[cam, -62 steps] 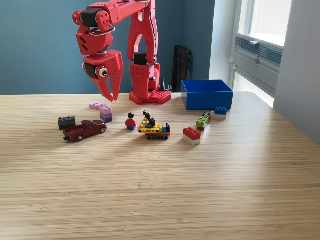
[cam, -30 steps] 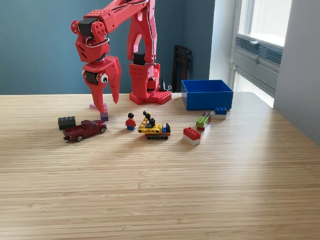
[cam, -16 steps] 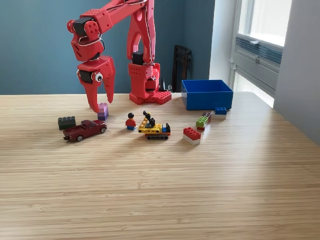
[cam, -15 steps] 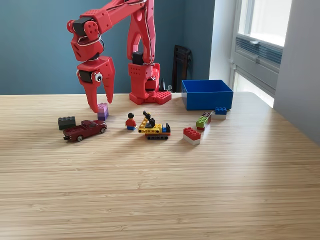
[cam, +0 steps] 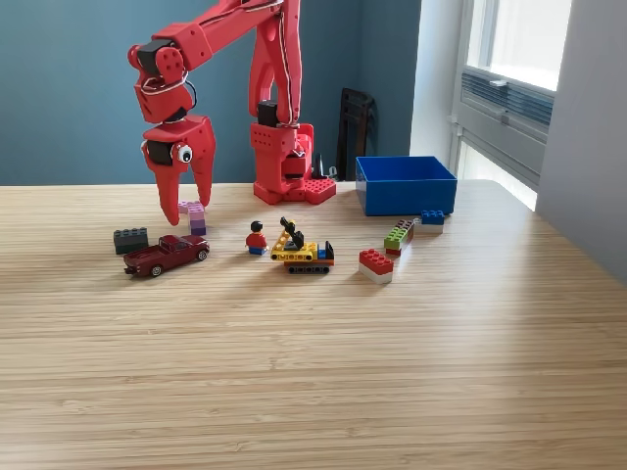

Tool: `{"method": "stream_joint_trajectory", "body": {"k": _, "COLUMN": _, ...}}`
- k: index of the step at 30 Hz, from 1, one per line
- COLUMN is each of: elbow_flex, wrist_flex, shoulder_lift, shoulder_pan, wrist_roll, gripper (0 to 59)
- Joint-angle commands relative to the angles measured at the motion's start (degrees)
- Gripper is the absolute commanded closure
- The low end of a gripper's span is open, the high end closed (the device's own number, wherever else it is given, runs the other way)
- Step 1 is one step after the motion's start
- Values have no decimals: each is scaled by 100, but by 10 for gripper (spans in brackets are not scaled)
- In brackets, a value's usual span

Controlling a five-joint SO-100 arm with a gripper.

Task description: Grasp a lego block and put it in the bin.

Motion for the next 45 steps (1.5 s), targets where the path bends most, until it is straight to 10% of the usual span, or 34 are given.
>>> {"method": "stream_joint_trajectory", "body": {"k": 1, "elbow_flex": 97, "wrist_flex": -185, "shoulder_lift": 308, "shoulder_pan": 105, "wrist_roll": -62, "gripper": 353}}
{"method": "stream_joint_trajectory", "body": {"k": 17, "elbow_flex": 650, "wrist_flex": -993, "shoulder_lift": 308, "shoulder_pan": 9, "wrist_roll": 281, "gripper": 577}}
{"method": "stream_joint_trajectory", "body": {"k": 28, "elbow_flex": 343, "wrist_flex": -914, "shoulder_lift": 308, "shoulder_pan": -360, "wrist_roll": 492, "gripper": 585}}
{"method": "stream_joint_trajectory", "body": {"k": 45, "elbow_flex": -2909, "wrist_flex": 1441, "shoulder_lift": 308, "shoulder_pan": -2373, "wrist_roll": 1512, "gripper": 586}}
